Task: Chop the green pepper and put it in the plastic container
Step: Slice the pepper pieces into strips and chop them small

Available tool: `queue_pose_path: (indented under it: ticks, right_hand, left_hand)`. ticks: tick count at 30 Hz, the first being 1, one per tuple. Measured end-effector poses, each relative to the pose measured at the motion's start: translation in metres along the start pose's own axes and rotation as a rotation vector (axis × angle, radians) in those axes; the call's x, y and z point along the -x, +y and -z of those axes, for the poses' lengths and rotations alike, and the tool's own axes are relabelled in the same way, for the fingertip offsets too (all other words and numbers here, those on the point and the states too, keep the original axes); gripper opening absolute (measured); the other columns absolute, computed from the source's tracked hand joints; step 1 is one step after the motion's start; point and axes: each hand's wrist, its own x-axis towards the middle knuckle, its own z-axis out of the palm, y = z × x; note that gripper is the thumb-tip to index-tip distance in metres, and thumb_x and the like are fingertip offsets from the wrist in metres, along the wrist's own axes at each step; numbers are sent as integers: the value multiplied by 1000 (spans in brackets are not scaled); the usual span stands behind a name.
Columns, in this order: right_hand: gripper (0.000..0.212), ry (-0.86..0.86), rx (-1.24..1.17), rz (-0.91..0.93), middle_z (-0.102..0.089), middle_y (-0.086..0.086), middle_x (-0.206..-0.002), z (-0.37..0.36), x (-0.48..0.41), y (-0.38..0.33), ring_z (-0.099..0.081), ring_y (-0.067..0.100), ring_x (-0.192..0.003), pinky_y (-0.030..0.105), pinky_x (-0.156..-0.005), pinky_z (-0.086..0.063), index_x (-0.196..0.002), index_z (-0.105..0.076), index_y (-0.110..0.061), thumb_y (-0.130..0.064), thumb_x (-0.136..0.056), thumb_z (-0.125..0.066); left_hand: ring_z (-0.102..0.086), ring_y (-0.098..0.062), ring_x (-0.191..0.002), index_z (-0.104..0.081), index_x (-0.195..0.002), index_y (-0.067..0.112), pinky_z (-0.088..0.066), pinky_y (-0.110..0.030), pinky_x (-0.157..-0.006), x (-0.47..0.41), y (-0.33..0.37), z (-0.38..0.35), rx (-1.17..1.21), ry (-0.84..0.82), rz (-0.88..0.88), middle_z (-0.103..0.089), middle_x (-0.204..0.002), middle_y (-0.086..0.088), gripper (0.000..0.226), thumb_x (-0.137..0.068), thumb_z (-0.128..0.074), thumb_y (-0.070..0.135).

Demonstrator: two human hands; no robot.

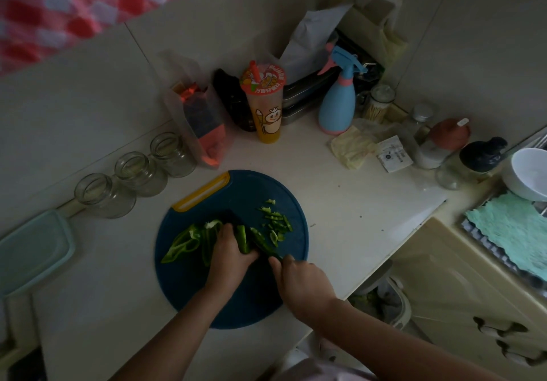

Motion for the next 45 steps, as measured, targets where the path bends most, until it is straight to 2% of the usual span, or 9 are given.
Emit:
queue_pose_path:
  ticks: [12,17,20,23,25,27,35,40,45]
  right_hand:
    - [52,-72,29,-69,-66,11,-102,5,-10,-12,-63,30,-93,32,-69,-38,-104,-53,-11,-49,-101,-18]
    - [55,-64,-12,-75,-66,12,-98,4,-22,-14,-62,32,-93,36,-76,-46,-101,-55,-11,-51,-100,-17]
    - [49,-75,-202,-49,-64,15,-88,8,-30,-6,-62,32,-84,40,-78,-50,-91,-54,-12,-46,-102,-20]
    - [51,-102,-397,-88,-54,7,-65,20,-32,8,-54,18,-59,34,-73,-47,-68,-47,-14,-44,-102,-23]
    - [57,-121,-483,-132,-54,6,-63,23,-29,15,-52,15,-54,33,-66,-47,-65,-49,-11,-50,-99,-25]
    - [60,-138,-512,-130,-55,9,-65,22,-24,18,-53,17,-56,31,-60,-46,-69,-52,-8,-54,-98,-26]
    - [46,-79,-265,85,-44,-5,-58,10,-3,23,-51,22,-63,35,-67,-41,-64,-39,-22,-50,-99,-25]
    - [43,-40,-151,103,-61,12,-82,4,4,26,-59,32,-82,32,-66,-35,-81,-42,-18,-51,-99,-22]
    - [47,-32,-81,115,-63,13,-88,4,3,27,-59,32,-83,34,-68,-38,-90,-48,-15,-52,-99,-20]
  left_hand:
    - [-60,-22,-85,-55,-95,3,-42,-26,-72,1,3,-5,49,59,36,-62,-88,-9,43,-63,-82,13]
    - [-57,-16,-78,-50,-88,13,-36,-21,-66,3,5,-3,37,37,13,-59,-82,-3,42,-63,-83,18]
    - [-58,-18,-80,-52,-89,14,-44,-28,-69,6,1,-5,49,36,-22,-59,-82,-2,42,-63,-84,18]
    - [-54,-19,-87,-54,-92,9,-41,-25,-77,11,-3,-6,28,45,-92,-53,-88,-1,39,-64,-81,9]
    - [-49,-17,-90,-54,-94,9,-35,-20,-78,13,-3,-6,10,38,-113,-48,-92,1,40,-64,-79,6]
    - [-48,-17,-91,-53,-95,9,-38,-25,-80,13,-3,-6,2,34,-119,-47,-94,0,40,-64,-79,6]
    - [-46,-17,-93,-53,-94,4,-37,-26,-84,15,-1,-6,-12,71,-116,-43,-96,0,46,-59,-83,10]
    - [-49,-26,-102,-53,-96,0,-38,-30,-92,17,0,-7,-11,70,-115,-46,-99,-5,49,-59,-83,9]
    - [-50,-25,-102,-54,-97,1,-42,-35,-92,15,-1,-6,0,56,-127,-44,-98,0,48,-59,-82,7]
